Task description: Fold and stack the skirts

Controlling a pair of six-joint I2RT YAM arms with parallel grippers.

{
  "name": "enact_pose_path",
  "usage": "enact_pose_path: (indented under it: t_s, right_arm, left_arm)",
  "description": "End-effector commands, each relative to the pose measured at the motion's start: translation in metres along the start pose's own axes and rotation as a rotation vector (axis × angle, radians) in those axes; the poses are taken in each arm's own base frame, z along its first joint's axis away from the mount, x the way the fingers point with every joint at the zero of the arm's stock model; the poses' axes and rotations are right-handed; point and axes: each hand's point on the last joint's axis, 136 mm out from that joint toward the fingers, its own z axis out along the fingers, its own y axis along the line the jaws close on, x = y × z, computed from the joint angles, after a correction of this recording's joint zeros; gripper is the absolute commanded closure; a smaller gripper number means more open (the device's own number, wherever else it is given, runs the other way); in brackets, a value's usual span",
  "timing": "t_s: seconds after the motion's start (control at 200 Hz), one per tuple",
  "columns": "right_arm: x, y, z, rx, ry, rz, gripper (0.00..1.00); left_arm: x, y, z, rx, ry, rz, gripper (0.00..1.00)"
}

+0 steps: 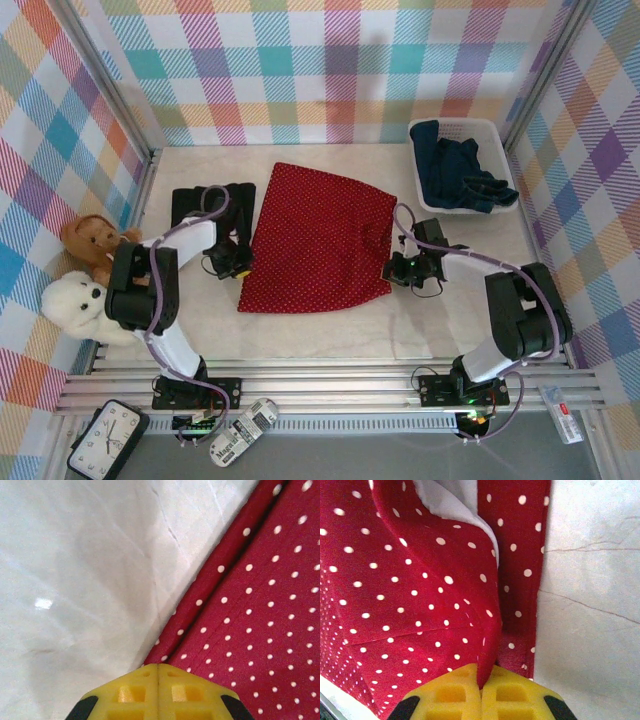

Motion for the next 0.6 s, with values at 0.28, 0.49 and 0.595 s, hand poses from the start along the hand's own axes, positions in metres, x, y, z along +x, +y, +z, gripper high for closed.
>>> enact_pose_path:
  t_s: [0.28, 0.49, 0.595]
  right_arm:
    - [-0.005, 0.008, 0.005, -0.043, -0.018, -0.010, 0.97]
    - [-0.004, 0.006, 0.005, -0.031, -0.012, -0.009, 0.97]
    - [-0.002, 0.004, 0.006, -0.027, -0.007, -0.010, 0.97]
  left_arm:
    - [0.009, -0.011, -0.006, 0.053, 0.047, 0.049, 0.48]
    - [0.020, -0.013, 0.007, -0.049, 0.067, 0.151, 0.46]
    - [0.023, -0.013, 0.017, -0.090, 0.091, 0.176, 0.53]
